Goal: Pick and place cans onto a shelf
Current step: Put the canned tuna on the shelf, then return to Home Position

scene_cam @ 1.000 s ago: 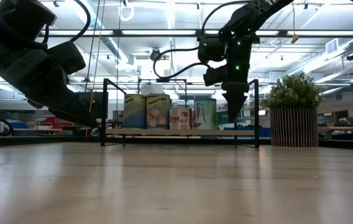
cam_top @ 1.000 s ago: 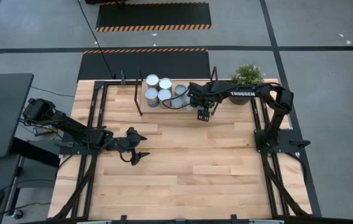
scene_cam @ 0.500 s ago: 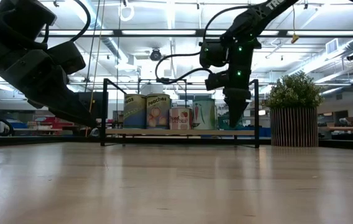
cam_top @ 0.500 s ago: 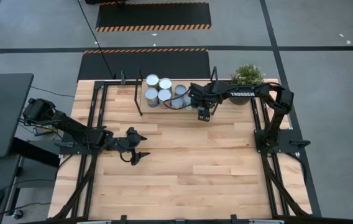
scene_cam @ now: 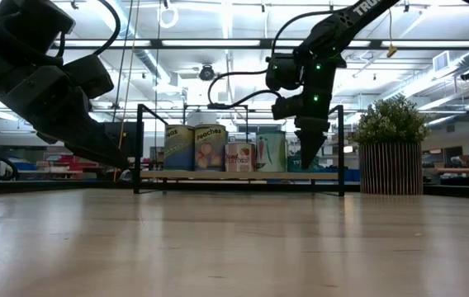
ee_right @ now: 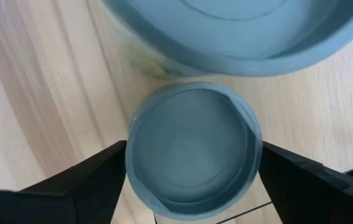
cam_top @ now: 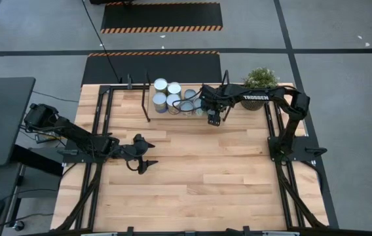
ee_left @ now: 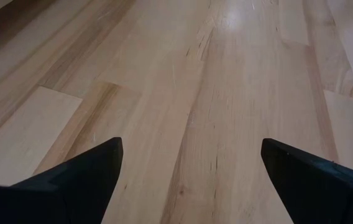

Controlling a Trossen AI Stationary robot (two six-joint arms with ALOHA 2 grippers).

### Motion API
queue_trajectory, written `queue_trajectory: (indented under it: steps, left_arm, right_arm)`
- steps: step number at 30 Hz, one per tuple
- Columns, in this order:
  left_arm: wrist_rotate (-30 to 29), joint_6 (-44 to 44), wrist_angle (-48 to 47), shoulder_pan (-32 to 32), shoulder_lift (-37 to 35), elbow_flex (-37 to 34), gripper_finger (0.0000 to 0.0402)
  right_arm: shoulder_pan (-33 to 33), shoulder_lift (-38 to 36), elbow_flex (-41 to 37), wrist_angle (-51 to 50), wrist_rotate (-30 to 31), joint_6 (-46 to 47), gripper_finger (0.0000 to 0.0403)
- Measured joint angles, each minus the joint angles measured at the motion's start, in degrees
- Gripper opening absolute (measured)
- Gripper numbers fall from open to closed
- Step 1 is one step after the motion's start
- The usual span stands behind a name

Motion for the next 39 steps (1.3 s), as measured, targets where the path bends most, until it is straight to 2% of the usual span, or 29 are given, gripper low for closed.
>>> queue_trajectory:
  steps: [12,15,23,26,29,34,39]
  left_arm:
    - [-0.62,0.05,0.0,0.0,0.0,0.0,0.0389]
    - [-0.66,0.25,0.42,0.0,0.0,0.0,0.0389]
    - [-1.04,8.88,7.83,-0.11,-0.52,0.0,0.0389]
    - [-1.02,11.33,6.9,-0.15,-3.08,-0.02,0.0389]
    - [-1.05,12.06,4.45,-0.46,-8.6,-0.01,0.0389]
    - [-1.91,12.57,-2.3,-2.26,-18.05,-0.01,0.0389]
    - [-6.66,13.69,-4.44,-4.83,-23.22,-1.04,0.0389]
  right_arm:
    - [1.87,-2.58,0.0,-2.58,2.78,0.7,0.0366]
    - [2.79,-5.46,0.0,-2.94,2.97,1.68,0.0366]
    - [6.05,-15.16,0.02,-1.95,3.02,5.04,0.0366]
    - [7.13,-18.16,0.02,-1.81,3.02,6.17,0.0366]
    - [8.08,-21.39,-1.94,0.58,3.06,6.73,0.0366]
    - [9.21,-27.68,-10.89,8.92,3.02,7.66,0.0366]
    - [10.68,-34.03,-19.21,16.55,2.17,8.15,0.0366]
